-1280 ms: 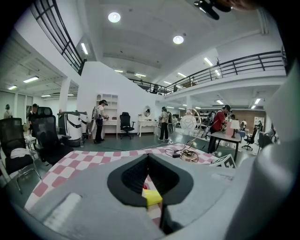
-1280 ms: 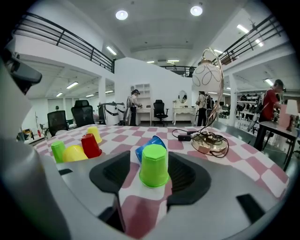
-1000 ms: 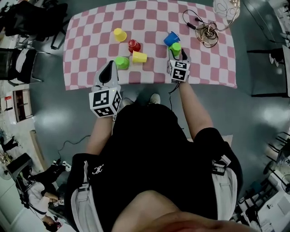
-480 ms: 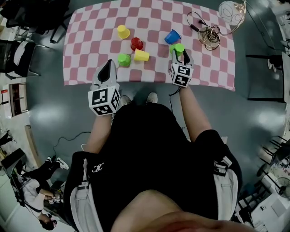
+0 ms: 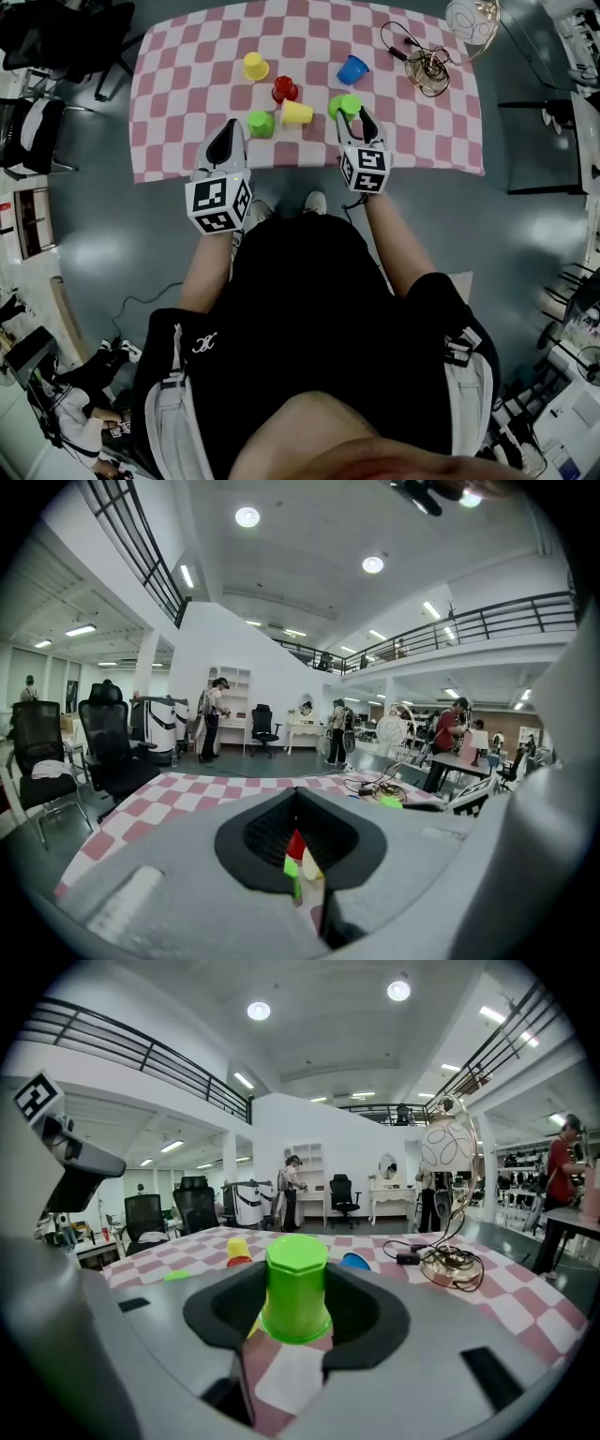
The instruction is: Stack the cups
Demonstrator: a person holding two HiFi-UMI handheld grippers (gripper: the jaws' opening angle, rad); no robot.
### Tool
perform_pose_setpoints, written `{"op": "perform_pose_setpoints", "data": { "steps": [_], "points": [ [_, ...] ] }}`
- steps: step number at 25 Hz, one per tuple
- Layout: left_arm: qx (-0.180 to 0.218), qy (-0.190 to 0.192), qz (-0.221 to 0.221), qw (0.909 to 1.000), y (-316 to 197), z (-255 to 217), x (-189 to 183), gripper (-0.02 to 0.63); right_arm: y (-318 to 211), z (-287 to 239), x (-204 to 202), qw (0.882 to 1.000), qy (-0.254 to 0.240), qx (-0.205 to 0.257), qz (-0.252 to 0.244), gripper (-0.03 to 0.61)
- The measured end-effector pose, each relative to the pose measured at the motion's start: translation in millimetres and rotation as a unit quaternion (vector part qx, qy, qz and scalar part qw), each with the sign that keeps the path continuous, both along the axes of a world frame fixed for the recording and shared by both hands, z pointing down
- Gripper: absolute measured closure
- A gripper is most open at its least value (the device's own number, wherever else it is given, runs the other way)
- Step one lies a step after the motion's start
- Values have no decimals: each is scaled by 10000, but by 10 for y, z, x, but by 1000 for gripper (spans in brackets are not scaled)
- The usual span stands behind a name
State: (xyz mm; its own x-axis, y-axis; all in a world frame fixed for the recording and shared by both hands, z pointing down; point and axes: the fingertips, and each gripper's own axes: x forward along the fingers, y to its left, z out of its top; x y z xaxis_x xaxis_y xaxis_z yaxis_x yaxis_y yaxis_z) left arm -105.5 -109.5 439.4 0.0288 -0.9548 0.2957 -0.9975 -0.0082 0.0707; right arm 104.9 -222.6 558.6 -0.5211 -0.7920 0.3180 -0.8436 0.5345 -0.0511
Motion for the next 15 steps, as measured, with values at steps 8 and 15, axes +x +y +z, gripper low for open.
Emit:
{"op": "perform_pose_setpoints", "data": {
  "steps": [8,15],
  "points": [
    [-20,102,107,9999,75,35,-176,598,400,82,-322,9994,13,-183,-301,382],
    [-24,101,182,9998,104,18,-201,598,681,271,-572,9972,27,-405,-628,380]
  ]
}}
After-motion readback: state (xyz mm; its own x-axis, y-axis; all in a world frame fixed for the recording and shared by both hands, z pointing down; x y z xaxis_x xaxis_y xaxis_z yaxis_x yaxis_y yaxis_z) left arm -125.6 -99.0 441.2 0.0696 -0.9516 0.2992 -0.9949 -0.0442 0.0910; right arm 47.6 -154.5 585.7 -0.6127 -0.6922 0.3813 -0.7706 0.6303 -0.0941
